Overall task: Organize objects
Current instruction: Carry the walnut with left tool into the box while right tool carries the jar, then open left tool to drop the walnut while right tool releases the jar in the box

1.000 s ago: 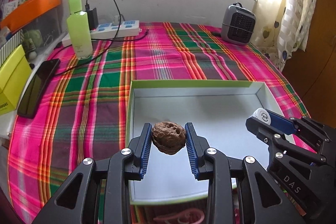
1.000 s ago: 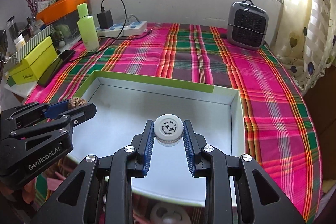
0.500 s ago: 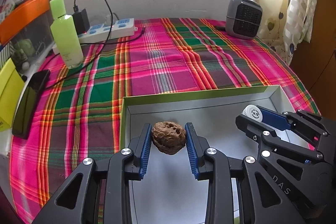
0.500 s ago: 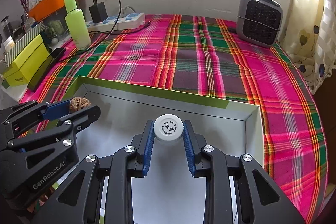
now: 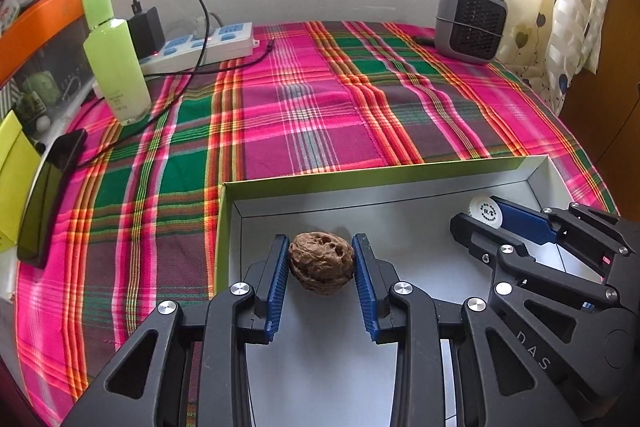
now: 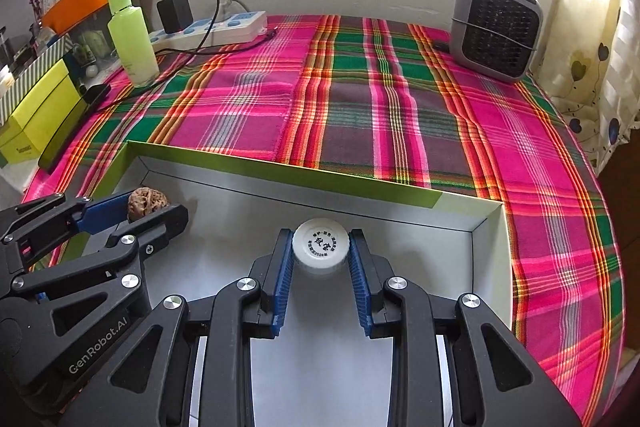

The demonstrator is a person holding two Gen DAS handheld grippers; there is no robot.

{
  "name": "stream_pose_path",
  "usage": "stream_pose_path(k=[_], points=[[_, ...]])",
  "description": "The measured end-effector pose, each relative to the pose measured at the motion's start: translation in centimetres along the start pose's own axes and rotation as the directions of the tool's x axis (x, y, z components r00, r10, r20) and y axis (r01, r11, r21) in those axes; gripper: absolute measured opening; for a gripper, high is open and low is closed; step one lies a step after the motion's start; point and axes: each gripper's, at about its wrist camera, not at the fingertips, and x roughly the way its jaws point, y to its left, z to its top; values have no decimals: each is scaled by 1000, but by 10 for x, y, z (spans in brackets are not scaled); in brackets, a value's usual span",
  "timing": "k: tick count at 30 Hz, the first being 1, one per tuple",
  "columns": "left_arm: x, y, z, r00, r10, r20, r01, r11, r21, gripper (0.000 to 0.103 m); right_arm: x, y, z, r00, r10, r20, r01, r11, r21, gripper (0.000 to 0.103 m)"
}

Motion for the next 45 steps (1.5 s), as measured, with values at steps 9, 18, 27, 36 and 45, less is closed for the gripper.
stream_pose_path(k=[9,18,27,36,45], points=[[1,0,1,1000,2,-4,-2,1000,-5,30,0,1,-1,1000,-12,-3,12,1000,-9,29],[1,1,1,1000,8,-3,-8,1000,-3,35,0,-2,-1,1000,-7,-9,7,1000,14,33],[-12,3,-5,1000,18,26,-17,1000,-18,44,-10,-3,-6,1000,-14,18,14,999,29,44],[-41,7,-19,997,6,72,-4,999,-34,44,-40,-1,-15,995,-14,99,13,1000,9,45],[-73,14,-42,994,-14,107,19,999,-44,44,-67,-2,-37,989,26,147,-27,1000,1,45]])
